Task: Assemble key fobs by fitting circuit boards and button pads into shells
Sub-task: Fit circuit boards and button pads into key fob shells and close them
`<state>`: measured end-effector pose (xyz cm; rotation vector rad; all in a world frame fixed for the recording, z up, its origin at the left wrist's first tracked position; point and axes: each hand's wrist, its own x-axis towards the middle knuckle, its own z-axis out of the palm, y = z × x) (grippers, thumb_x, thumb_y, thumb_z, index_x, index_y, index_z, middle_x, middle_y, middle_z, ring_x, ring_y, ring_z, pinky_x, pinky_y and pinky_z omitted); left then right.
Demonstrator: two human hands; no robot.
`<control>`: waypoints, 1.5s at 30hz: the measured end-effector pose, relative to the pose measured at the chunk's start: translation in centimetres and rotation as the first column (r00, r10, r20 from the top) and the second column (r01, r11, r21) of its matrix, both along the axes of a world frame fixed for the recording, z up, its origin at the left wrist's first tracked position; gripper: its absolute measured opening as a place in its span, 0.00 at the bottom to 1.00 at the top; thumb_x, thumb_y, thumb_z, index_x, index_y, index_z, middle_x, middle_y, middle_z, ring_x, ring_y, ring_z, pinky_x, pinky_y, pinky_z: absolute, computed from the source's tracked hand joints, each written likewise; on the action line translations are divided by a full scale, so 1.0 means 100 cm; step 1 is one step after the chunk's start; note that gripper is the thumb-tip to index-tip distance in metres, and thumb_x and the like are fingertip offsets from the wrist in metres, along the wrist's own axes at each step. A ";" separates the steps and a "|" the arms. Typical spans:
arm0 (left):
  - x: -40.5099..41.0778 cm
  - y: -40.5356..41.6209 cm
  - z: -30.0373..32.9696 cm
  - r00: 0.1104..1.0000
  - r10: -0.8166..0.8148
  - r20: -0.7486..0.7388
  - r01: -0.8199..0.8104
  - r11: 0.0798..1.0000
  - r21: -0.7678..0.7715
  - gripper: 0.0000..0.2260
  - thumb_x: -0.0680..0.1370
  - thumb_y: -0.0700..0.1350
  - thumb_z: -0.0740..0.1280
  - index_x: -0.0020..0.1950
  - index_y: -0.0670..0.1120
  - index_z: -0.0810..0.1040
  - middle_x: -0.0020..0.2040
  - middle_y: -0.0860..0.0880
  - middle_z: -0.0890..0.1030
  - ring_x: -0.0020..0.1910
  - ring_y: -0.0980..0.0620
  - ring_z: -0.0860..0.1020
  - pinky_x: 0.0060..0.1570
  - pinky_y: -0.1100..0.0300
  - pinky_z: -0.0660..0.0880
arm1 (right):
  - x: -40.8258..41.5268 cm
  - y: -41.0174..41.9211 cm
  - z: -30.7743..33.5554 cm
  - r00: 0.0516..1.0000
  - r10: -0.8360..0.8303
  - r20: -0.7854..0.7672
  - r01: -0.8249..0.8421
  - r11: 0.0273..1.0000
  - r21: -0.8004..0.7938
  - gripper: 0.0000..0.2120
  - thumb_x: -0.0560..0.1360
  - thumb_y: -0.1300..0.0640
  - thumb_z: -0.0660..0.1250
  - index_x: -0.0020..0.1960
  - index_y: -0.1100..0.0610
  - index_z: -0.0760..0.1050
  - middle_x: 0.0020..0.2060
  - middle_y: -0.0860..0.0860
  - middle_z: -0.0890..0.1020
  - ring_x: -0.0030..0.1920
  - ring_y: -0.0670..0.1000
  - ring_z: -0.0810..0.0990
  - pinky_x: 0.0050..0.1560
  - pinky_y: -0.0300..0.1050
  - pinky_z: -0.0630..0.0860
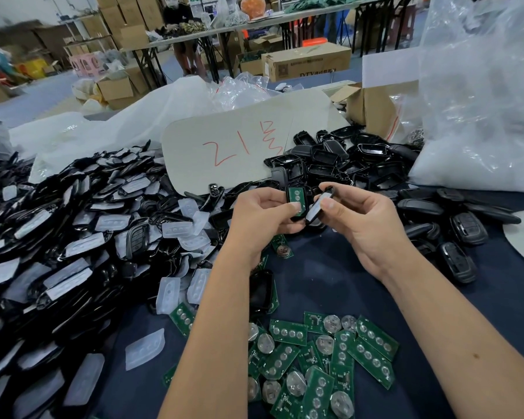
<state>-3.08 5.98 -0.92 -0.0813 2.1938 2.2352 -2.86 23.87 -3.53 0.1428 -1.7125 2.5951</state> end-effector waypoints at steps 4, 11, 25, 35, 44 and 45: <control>0.003 0.002 0.002 0.997 -0.045 -0.060 0.042 0.998 -0.037 0.03 0.76 0.35 0.75 0.48 0.36 0.84 0.42 0.38 0.87 0.36 0.47 0.86 0.39 0.61 0.82 | -0.002 0.000 -0.002 0.998 -0.062 0.011 0.061 0.997 0.043 0.20 0.66 0.55 0.79 0.56 0.58 0.85 0.45 0.53 0.88 0.47 0.51 0.85 0.54 0.46 0.84; 0.002 0.010 0.002 0.982 -0.101 -0.161 0.065 0.973 -0.220 0.01 0.76 0.36 0.76 0.46 0.41 0.86 0.41 0.39 0.86 0.39 0.44 0.86 0.40 0.59 0.83 | -0.002 -0.003 -0.005 0.986 -0.161 0.037 0.156 0.982 0.107 0.17 0.63 0.54 0.81 0.50 0.55 0.85 0.40 0.50 0.88 0.39 0.46 0.85 0.42 0.39 0.81; -0.002 0.013 -0.008 0.946 -0.210 -0.246 0.082 0.892 -0.444 0.08 0.71 0.41 0.80 0.41 0.54 0.86 0.36 0.51 0.86 0.37 0.52 0.87 0.46 0.48 0.85 | 0.002 -0.004 -0.004 0.918 -0.379 -0.115 0.392 0.829 0.400 0.10 0.65 0.46 0.85 0.39 0.45 0.85 0.36 0.44 0.87 0.39 0.47 0.87 0.48 0.56 0.86; 0.000 0.004 -0.005 0.965 -0.230 -0.127 0.202 0.959 -0.200 0.08 0.75 0.35 0.77 0.44 0.48 0.88 0.38 0.46 0.87 0.37 0.51 0.85 0.41 0.61 0.82 | -0.003 0.008 -0.004 0.987 -0.045 -0.153 0.100 0.924 0.369 0.17 0.77 0.51 0.76 0.64 0.40 0.81 0.49 0.42 0.86 0.37 0.45 0.83 0.39 0.44 0.80; -0.003 -0.033 -0.004 0.987 -0.149 0.057 0.155 0.981 -0.119 0.05 0.74 0.44 0.78 0.50 0.47 0.89 0.36 0.46 0.84 0.33 0.54 0.77 0.39 0.56 0.64 | -0.003 0.009 -0.009 0.961 0.146 -0.237 0.004 0.844 0.536 0.22 0.70 0.64 0.81 0.60 0.47 0.85 0.47 0.52 0.87 0.43 0.53 0.87 0.48 0.48 0.83; -0.003 -0.035 -0.004 0.986 -0.155 0.063 0.160 0.982 -0.097 0.05 0.75 0.44 0.78 0.50 0.46 0.89 0.36 0.46 0.83 0.33 0.54 0.77 0.37 0.58 0.65 | -0.003 0.007 -0.009 0.962 0.137 -0.237 0.010 0.849 0.529 0.20 0.71 0.63 0.81 0.59 0.47 0.85 0.45 0.53 0.87 0.42 0.54 0.87 0.44 0.46 0.82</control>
